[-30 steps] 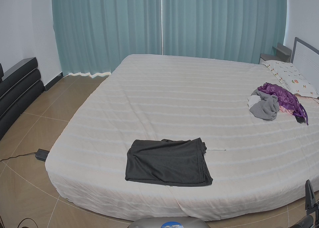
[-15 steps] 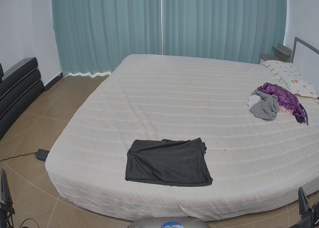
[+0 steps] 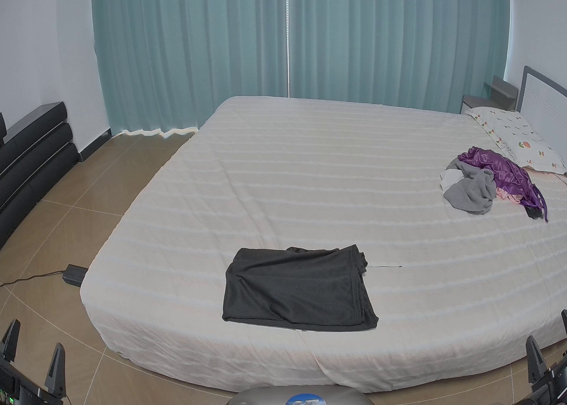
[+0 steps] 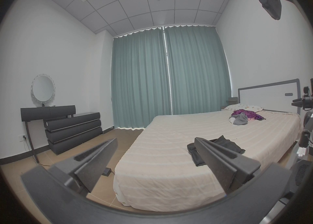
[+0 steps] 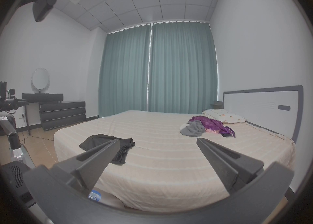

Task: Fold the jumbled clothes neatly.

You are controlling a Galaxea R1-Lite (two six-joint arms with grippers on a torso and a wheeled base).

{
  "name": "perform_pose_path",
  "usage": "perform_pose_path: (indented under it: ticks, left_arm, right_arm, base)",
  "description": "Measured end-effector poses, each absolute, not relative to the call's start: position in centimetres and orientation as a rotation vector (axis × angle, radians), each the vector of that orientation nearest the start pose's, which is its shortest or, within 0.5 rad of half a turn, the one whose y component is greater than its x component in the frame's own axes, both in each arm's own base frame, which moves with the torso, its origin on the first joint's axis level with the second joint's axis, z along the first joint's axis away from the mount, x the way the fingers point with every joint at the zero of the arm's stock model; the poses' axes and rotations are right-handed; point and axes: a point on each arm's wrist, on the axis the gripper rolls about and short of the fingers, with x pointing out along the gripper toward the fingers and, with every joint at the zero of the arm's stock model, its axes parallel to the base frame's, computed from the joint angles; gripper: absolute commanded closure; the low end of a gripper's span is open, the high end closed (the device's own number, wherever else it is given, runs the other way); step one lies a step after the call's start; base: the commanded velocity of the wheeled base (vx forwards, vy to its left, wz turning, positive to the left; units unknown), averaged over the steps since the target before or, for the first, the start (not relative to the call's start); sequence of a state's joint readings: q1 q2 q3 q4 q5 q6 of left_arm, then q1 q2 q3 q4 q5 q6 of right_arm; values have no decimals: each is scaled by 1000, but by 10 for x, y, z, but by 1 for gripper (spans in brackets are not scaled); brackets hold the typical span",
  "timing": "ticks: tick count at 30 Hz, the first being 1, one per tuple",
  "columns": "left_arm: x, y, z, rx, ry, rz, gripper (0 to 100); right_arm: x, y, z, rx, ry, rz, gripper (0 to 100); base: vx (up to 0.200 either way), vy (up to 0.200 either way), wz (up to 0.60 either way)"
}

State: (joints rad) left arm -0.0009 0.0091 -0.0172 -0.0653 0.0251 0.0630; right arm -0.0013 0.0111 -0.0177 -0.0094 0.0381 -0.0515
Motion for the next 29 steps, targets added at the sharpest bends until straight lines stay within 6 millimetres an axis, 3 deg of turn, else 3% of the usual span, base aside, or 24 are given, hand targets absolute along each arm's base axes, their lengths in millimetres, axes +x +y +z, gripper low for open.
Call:
perform_pose_path:
  ticks: [8,29]
  left_arm:
    - [-24,-2,87,-5,-68,-100,0]
    - [-23,-1,80,22,-2,-43,0]
  right_arm:
    - [-23,0,81,-31,-7,15,0]
    - [-23,0,81,-24,-8,16,0]
  base:
    - [0,0,0]
    - [0,0,0]
